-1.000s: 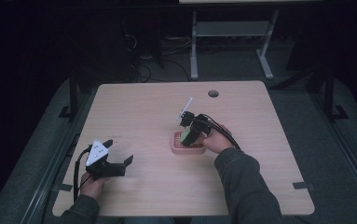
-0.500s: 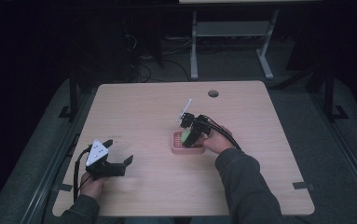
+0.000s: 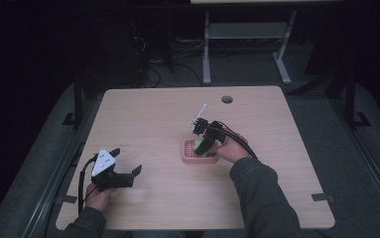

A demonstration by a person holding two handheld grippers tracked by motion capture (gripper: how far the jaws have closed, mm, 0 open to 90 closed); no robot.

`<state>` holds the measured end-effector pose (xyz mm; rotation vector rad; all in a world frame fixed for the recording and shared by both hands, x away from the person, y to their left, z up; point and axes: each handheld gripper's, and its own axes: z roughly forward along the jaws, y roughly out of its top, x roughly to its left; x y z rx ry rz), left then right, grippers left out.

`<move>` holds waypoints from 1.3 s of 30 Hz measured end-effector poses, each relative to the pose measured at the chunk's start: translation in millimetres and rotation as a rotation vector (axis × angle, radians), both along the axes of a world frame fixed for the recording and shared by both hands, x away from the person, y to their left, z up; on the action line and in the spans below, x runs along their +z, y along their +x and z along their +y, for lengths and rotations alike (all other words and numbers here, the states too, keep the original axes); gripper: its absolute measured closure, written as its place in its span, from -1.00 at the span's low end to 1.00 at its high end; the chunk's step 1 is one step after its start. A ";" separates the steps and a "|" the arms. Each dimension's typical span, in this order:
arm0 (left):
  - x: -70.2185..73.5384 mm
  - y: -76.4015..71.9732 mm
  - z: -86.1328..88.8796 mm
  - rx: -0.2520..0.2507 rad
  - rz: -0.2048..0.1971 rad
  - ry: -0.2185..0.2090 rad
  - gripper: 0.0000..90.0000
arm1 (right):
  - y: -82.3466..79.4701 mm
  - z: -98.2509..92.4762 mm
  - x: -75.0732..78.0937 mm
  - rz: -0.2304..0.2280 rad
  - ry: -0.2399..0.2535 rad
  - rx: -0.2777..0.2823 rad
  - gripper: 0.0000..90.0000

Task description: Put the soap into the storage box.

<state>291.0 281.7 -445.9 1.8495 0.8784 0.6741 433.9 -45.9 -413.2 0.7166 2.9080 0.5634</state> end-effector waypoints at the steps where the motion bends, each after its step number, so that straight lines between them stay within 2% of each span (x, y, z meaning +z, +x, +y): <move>1: 0.0 0.0 -0.2 0.000 -0.001 -0.001 -1.00 | 0.0 0.0 0.0 0.000 0.000 0.000 -0.42; 26: -1.1 1.8 -1.7 0.003 0.002 0.000 -1.00 | 0.5 -5.8 1.8 0.029 0.026 -0.010 -0.47; 39: -1.4 1.6 -3.1 -0.003 0.007 -0.002 -1.00 | -5.3 -14.2 11.4 0.012 0.067 -0.013 -0.47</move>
